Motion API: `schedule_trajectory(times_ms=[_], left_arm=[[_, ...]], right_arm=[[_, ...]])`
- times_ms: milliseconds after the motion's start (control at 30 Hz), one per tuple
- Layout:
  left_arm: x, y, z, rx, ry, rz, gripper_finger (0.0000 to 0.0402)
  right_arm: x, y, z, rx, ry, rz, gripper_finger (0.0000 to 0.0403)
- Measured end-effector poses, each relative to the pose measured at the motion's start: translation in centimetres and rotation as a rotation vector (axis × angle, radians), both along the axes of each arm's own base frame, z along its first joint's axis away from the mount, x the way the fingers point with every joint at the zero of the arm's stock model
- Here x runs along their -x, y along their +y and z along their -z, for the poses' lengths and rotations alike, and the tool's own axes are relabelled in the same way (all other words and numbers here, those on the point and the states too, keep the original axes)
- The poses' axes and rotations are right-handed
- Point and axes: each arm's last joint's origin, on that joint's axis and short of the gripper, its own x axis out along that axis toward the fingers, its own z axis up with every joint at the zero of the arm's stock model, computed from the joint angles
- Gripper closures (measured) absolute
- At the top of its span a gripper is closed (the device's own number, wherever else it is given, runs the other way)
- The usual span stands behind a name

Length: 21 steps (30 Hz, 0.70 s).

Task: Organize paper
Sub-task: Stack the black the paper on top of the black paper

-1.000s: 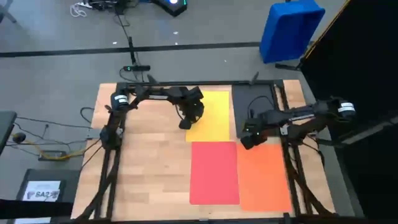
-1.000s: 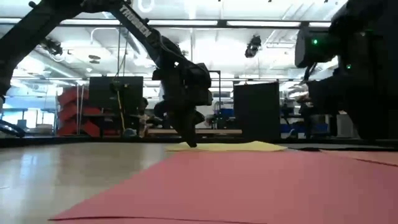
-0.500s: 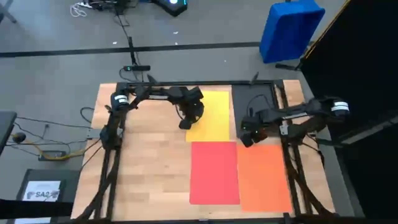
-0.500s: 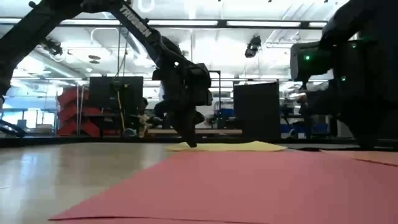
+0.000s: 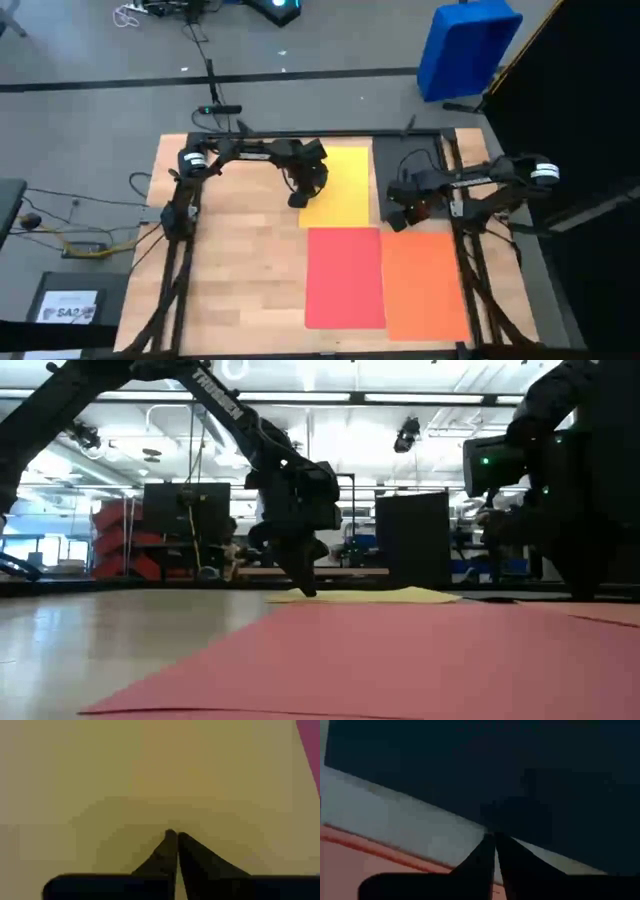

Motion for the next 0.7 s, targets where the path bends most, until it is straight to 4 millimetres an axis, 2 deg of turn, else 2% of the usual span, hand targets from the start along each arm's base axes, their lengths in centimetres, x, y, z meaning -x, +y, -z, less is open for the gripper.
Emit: schedule_trajectory(times_ms=[700], left_arm=[[-0.26, 0.15, -0.05, -0.008, -0.021, -0.036, 0.0402]], right_arm=[[0.27, -0.24, 0.02, 0.081, 0.043, 0.013, 0.0403]])
